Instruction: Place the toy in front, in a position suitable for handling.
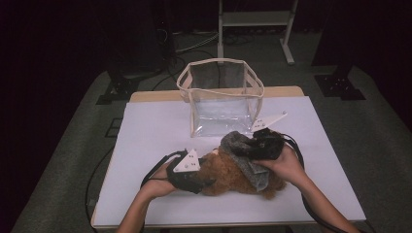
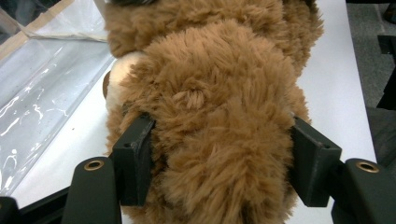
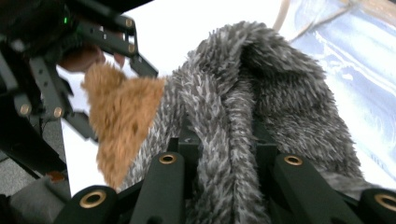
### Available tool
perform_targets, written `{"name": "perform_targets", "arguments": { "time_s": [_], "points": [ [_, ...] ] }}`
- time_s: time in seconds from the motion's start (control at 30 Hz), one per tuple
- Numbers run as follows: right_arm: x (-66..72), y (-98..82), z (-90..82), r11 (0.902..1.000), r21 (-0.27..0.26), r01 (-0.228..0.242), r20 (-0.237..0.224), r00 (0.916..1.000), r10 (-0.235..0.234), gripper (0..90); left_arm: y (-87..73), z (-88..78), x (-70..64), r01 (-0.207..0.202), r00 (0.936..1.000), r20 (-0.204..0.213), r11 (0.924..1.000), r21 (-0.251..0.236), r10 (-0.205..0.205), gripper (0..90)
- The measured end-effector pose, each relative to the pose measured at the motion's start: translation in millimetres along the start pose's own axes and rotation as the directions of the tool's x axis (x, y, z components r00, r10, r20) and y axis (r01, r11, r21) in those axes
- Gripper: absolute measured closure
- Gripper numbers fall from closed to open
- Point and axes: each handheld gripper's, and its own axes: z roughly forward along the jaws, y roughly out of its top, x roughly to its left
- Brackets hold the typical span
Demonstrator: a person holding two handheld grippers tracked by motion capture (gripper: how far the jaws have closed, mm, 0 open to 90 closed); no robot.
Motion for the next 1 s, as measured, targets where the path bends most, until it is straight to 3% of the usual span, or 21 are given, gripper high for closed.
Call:
{"name": "perform_targets", "arguments": {
  "time_s": [0.1, 0.23, 0.33, 0.47, 0.73, 1.0],
  "points": [
    [0.9, -12.4, -8.3, 0.9999, -0.001, -0.011, -0.006, 0.9999, 0.011, 72.2, -0.2, 0.6, 0.5, 0.014, 0.9999, -0.002, 0.9999, -0.008, -0.014, 34.2],
    [5.2, -23.0, -19.4, 0.9999, 0.01, 0.012, 0.018, 0.9998, -0.012, 72.2, 0.3, 0.9, 0.8, 0.019, 0.9998, -0.001, 0.9998, -0.006, -0.019, 34.2],
    [7.1, -24.7, -28.2, 0.9987, 0.017, 0.049, 0.066, 0.9966, -0.05, 72.2, -0.5, 0.9, 1.5, 0.028, 0.9996, -0.008, 0.9995, -0.015, -0.028, 34.1],
    [2.2, -28.6, -41.5, 0.9988, 0.022, 0.045, 0.118, 0.9919, -0.047, 72.3, -1.1, 0.9, 2.7, 0.033, 0.9994, -0.007, 0.9993, -0.019, -0.033, 34.0],
    [-21.9, -44.9, -67.5, 0.9997, -0.005, -0.022, 0.195, 0.9806, 0.023, 72.3, 0.4, 1.1, 1.5, 0.02, 0.9998, -0.003, 0.9998, -0.006, -0.02, 34.2],
    [-57.3, -43.3, -69.7, 0.9948, -0.02, -0.1, 0.248, 0.9634, 0.101, 72.2, 0.1, 0.2, 0.3, 0.007, 1.0, 0.006, 1.0, 0.003, -0.007, 34.2]
  ]
}}
